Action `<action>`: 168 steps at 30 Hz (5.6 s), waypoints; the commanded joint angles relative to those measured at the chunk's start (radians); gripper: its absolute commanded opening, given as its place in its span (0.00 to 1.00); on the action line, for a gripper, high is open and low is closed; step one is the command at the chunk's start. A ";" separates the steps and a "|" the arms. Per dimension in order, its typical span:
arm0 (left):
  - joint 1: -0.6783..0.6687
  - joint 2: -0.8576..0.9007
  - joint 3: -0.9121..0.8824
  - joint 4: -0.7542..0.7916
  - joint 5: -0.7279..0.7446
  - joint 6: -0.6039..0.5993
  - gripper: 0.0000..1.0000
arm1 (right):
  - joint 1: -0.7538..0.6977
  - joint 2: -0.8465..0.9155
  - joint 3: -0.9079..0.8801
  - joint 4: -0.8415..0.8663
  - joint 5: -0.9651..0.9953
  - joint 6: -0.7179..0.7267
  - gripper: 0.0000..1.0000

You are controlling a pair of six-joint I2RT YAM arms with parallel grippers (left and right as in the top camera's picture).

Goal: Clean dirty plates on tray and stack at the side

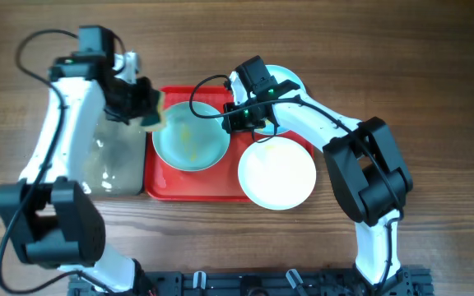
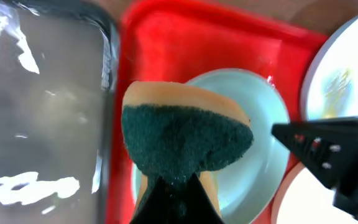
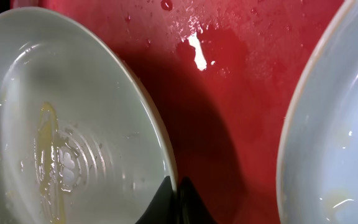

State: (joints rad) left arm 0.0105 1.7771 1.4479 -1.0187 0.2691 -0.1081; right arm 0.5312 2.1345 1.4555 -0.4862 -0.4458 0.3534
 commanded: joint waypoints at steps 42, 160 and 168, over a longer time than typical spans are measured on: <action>-0.211 0.159 -0.283 0.311 0.444 0.100 0.04 | 0.022 0.016 0.008 -0.005 0.041 0.059 0.04; -0.167 0.043 0.087 0.042 -0.270 -0.394 0.04 | -0.438 -0.579 -0.525 -0.333 0.100 -0.091 0.44; -0.167 0.043 0.087 0.042 -0.270 -0.394 0.04 | -0.360 -0.545 -0.583 -0.322 0.214 -0.054 0.28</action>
State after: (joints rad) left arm -0.1547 1.8103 1.5379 -0.9794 -0.0086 -0.4854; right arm 0.1650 1.5738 0.8822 -0.8131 -0.2890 0.2764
